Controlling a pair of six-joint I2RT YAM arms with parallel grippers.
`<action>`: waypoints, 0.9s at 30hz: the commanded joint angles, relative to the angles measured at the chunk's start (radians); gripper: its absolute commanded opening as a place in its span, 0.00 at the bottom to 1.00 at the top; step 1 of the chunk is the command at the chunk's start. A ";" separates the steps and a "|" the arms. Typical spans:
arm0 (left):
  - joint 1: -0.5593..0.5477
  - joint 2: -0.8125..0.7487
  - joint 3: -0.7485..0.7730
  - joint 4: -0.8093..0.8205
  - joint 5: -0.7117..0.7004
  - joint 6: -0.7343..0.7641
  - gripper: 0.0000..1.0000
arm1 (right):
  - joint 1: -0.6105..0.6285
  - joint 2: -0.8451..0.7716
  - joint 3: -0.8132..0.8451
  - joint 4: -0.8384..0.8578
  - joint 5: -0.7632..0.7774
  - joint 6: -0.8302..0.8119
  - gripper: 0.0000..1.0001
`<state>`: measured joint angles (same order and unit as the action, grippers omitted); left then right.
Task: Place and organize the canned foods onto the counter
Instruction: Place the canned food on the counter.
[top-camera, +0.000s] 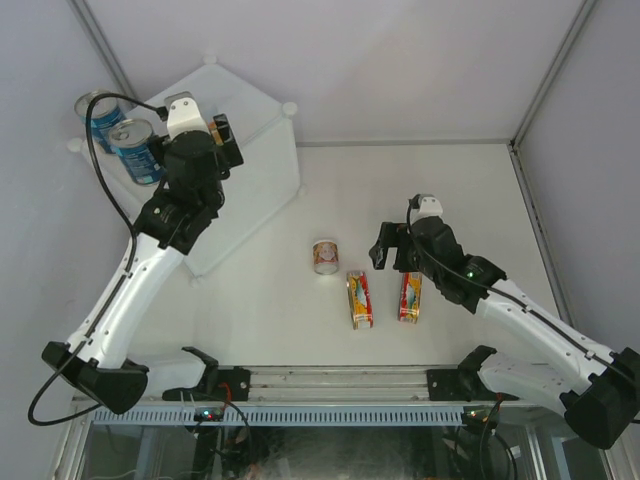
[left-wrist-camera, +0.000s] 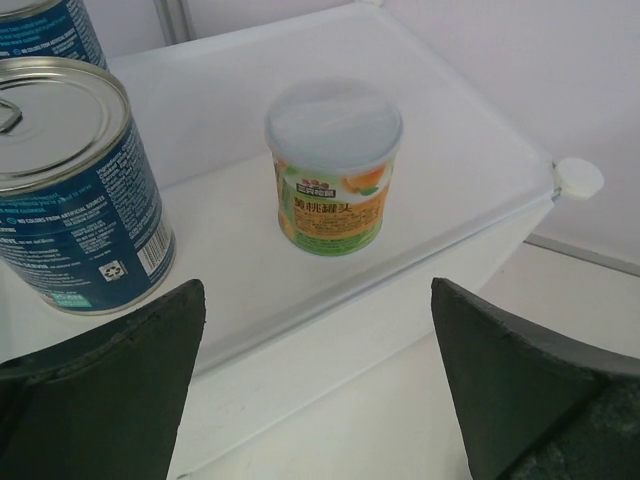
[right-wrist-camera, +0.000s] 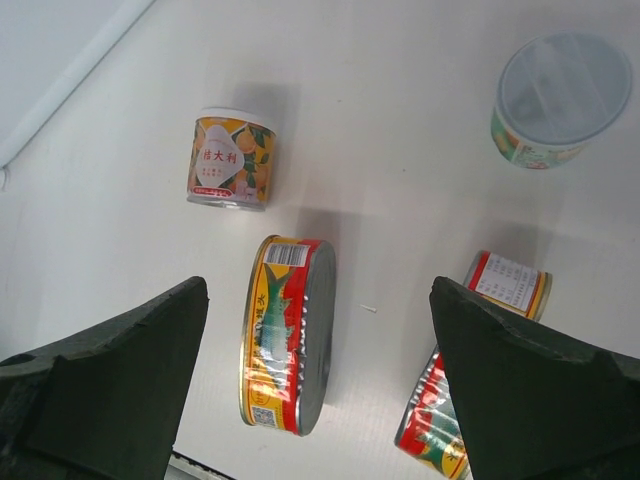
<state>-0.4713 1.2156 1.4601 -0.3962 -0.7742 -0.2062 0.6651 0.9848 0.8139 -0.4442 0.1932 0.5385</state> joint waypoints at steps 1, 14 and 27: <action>0.049 0.033 0.101 -0.104 -0.009 -0.079 0.97 | 0.023 0.020 0.073 0.061 0.019 -0.004 0.91; 0.181 0.077 0.132 -0.149 0.138 -0.197 0.80 | 0.034 0.031 0.090 0.069 0.015 -0.014 0.91; 0.206 0.180 0.184 -0.136 0.154 -0.197 0.77 | 0.034 0.034 0.090 0.064 0.014 -0.019 0.91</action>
<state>-0.2836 1.3724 1.5776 -0.5636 -0.6392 -0.3931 0.6903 1.0199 0.8635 -0.4141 0.2001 0.5346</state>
